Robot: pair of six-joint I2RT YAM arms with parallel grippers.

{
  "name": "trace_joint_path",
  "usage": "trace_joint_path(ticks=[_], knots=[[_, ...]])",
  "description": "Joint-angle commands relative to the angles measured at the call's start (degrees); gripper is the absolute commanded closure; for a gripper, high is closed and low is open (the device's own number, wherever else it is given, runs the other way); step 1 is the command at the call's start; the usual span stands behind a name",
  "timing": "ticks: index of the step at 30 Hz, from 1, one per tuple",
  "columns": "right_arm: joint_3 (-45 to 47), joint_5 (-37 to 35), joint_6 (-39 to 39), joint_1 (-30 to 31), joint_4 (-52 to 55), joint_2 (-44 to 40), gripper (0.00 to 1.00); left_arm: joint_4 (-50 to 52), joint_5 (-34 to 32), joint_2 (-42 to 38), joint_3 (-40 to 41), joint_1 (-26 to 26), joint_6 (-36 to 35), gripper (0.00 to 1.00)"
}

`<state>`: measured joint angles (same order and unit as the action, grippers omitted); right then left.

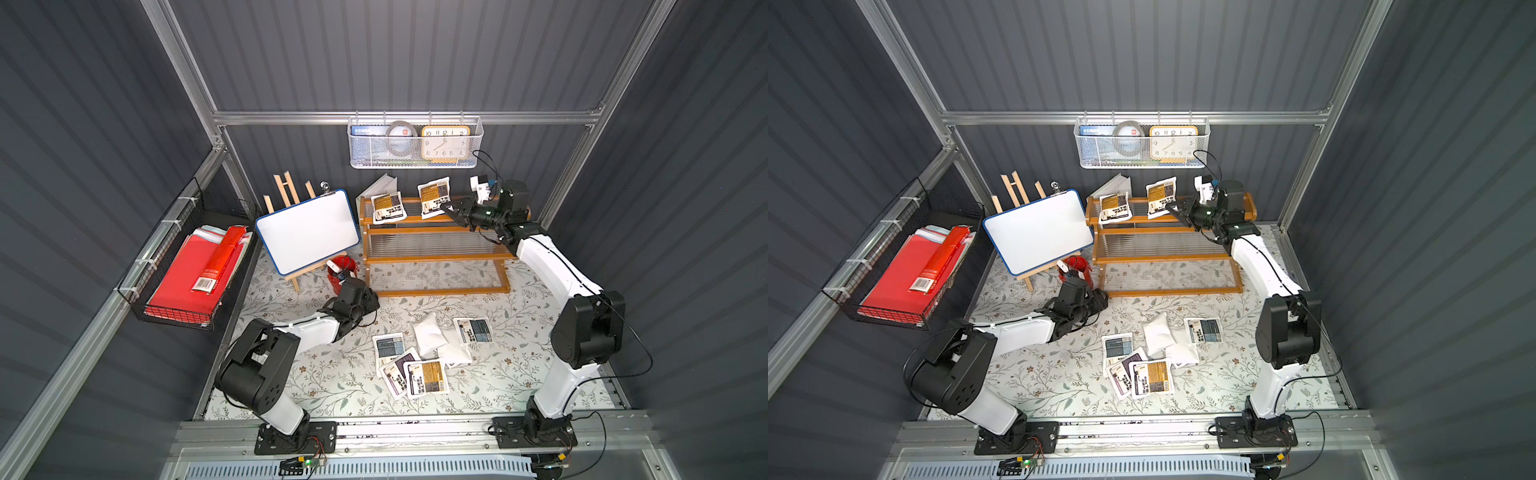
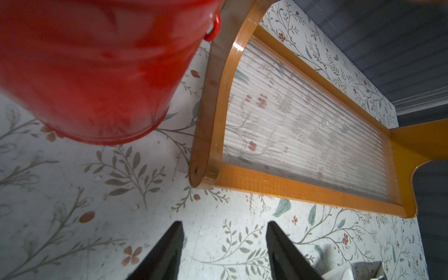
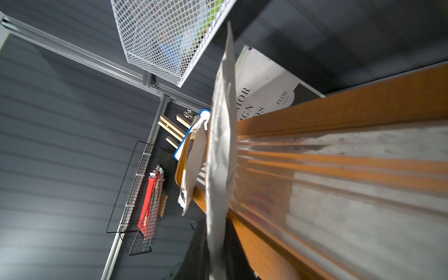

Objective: Place the bagged coffee beans on the shelf by color
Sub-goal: Place the bagged coffee beans on the shelf.

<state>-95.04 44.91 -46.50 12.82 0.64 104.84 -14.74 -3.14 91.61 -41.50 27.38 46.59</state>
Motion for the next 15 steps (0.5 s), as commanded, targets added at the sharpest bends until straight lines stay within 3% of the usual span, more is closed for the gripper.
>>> trace_joint_path(ticks=[1,10,15], knots=[[-2.05,-1.53,1.82,-0.42,3.45,0.49,0.73,1.21,-0.64,-0.37,-1.67,-0.13,-1.41,0.41],[-0.10,-6.86,7.76,-0.34,11.25,-2.52,0.22,-0.01,-0.23,0.45,-1.66,-0.04,-2.77,0.41],[9.39,-9.16,8.76,-0.34,11.03,-7.83,0.13,0.02,0.17,0.67,-1.75,-0.04,-2.82,0.41]])
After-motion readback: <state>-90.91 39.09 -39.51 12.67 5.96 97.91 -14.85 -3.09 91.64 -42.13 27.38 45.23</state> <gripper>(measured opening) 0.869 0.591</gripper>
